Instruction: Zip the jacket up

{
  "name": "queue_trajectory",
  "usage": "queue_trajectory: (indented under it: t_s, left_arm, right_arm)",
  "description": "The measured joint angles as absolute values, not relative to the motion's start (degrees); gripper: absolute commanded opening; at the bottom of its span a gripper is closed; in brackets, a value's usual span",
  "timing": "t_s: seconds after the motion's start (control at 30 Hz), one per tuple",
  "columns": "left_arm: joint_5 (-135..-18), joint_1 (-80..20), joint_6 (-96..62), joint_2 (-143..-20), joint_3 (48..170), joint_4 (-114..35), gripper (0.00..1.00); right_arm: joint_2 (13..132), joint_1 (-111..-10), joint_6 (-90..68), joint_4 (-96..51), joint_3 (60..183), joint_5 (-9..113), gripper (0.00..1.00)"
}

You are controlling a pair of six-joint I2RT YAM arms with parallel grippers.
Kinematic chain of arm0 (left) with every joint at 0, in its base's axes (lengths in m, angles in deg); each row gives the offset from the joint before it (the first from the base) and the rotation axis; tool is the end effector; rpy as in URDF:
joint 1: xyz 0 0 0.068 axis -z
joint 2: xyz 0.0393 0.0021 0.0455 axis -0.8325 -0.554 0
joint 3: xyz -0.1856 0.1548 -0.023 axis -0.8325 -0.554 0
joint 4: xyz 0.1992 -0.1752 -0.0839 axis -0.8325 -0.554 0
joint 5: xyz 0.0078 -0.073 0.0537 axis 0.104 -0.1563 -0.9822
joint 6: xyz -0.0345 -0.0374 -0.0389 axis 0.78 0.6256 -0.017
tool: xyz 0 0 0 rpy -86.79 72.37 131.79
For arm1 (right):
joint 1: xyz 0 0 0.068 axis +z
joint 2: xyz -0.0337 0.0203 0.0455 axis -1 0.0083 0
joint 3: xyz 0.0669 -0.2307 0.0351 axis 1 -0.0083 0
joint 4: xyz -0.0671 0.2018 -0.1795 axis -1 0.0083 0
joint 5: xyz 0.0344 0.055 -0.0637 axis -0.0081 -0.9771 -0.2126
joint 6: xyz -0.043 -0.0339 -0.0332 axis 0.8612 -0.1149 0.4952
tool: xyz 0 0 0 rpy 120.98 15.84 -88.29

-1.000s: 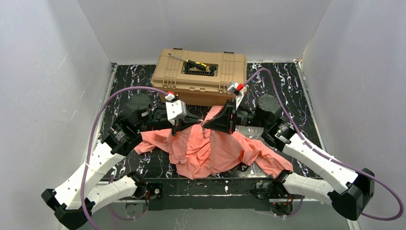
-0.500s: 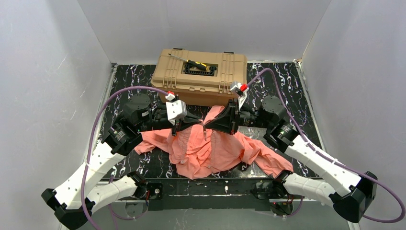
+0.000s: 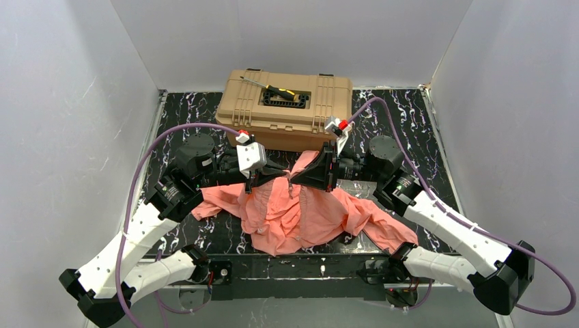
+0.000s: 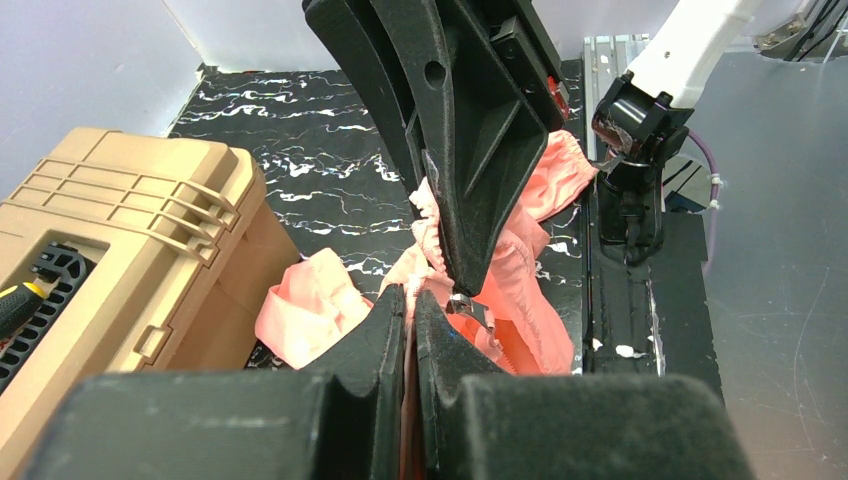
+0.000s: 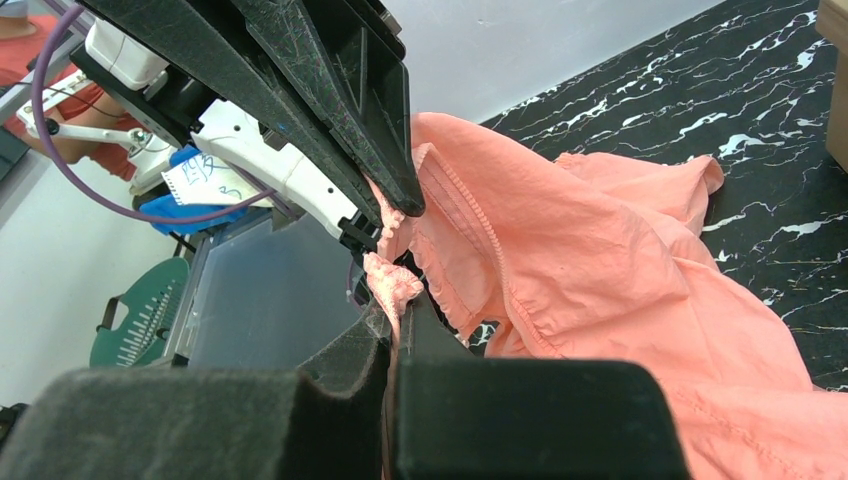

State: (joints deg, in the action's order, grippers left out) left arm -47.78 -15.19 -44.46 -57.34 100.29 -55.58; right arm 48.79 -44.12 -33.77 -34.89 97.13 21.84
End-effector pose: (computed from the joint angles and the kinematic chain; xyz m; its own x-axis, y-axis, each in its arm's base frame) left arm 0.1564 -0.1765 0.4058 0.2482 0.0766 -0.9657 0.9470 0.1908 0.2585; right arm 0.1719 0.2173 0.3516 -0.4312 0.1196 -0.8943 -0.8946 0.0722 0.4410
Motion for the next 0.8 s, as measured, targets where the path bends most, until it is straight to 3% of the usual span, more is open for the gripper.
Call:
queue_trajectory:
  t_s: [0.8]
  left_arm:
    - [-47.72,-15.13,-44.46,-57.54,100.32,-55.58,0.0]
  right_arm:
    - [47.59,-44.12,-33.77,-34.93,97.13,21.97,0.01]
